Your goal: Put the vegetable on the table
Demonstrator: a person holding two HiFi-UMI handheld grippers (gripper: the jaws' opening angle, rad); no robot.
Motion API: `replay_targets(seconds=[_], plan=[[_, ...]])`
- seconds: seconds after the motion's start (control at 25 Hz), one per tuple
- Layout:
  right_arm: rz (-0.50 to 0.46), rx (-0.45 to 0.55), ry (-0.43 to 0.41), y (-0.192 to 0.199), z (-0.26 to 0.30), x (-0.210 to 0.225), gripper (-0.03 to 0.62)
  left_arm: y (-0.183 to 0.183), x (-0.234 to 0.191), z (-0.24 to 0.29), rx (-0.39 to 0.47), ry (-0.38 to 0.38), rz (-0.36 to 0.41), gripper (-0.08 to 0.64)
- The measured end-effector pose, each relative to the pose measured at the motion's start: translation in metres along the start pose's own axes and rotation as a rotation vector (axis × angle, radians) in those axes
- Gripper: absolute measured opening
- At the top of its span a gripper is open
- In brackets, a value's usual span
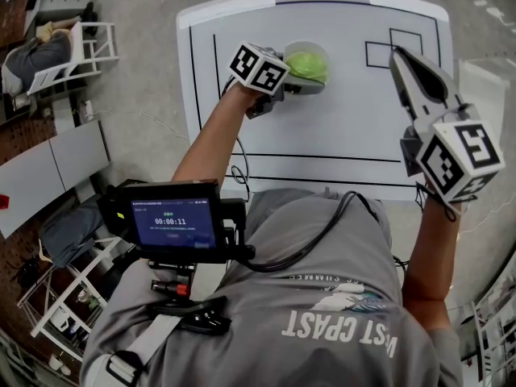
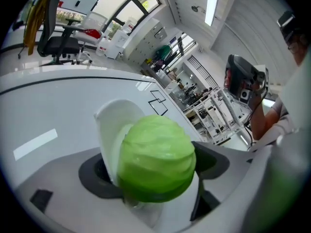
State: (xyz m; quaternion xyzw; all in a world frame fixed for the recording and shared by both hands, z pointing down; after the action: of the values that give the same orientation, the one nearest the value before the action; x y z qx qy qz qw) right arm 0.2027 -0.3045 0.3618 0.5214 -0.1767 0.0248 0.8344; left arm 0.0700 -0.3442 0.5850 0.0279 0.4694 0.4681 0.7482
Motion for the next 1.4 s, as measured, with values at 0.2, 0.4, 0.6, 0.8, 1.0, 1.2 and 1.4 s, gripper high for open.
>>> replay_targets(seconds=[0.2,0.4,0.6,0.8,1.0,1.2,1.4], plan=[[-0.005,0.001,-0.008,0.003,-0.003,-0.006,0.009,0.005,-0.010,-0.008,0.004,-0.100,0.045,0.448],[-0.012,-0.001,-0.012,0.004,0.000,-0.008,0.009,0.006,-0.020,-0.013,0.049,-0.170,0.057,0.465],[-0.020,0.005,-0.022,0.001,0.001,-0.007,0.009,0.000,-0.029,-0.022,0.075,-0.255,0.095,0.483],[-0.026,-0.006,-0.031,0.000,0.003,-0.007,0.009,-0.001,-0.043,-0.032,0.100,-0.344,0.100,0.506],[-0.030,-0.010,-0.040,0.002,0.005,-0.008,0.009,-0.001,-0.055,-0.041,0.126,-0.428,0.116,0.525],[-0.038,-0.009,-0.047,-0.002,0.006,-0.008,0.009,-0.003,-0.063,-0.042,0.119,-0.496,0.151,0.537],[-0.049,-0.010,-0.049,-0.004,0.004,-0.008,0.009,-0.006,-0.070,-0.050,0.115,-0.585,0.228,0.537]])
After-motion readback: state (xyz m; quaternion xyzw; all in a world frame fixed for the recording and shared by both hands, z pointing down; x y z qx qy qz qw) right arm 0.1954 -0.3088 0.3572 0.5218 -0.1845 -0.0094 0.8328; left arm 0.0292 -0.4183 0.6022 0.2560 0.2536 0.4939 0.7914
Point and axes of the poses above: the fingertips, and each gripper's own axes: z forward along the fingers, x to its right, y out of its underside, the point moved 2 cm from there along -z, backward along the fingers, and after that the axes turned 4 degrees about x, right-handed, at the moved point
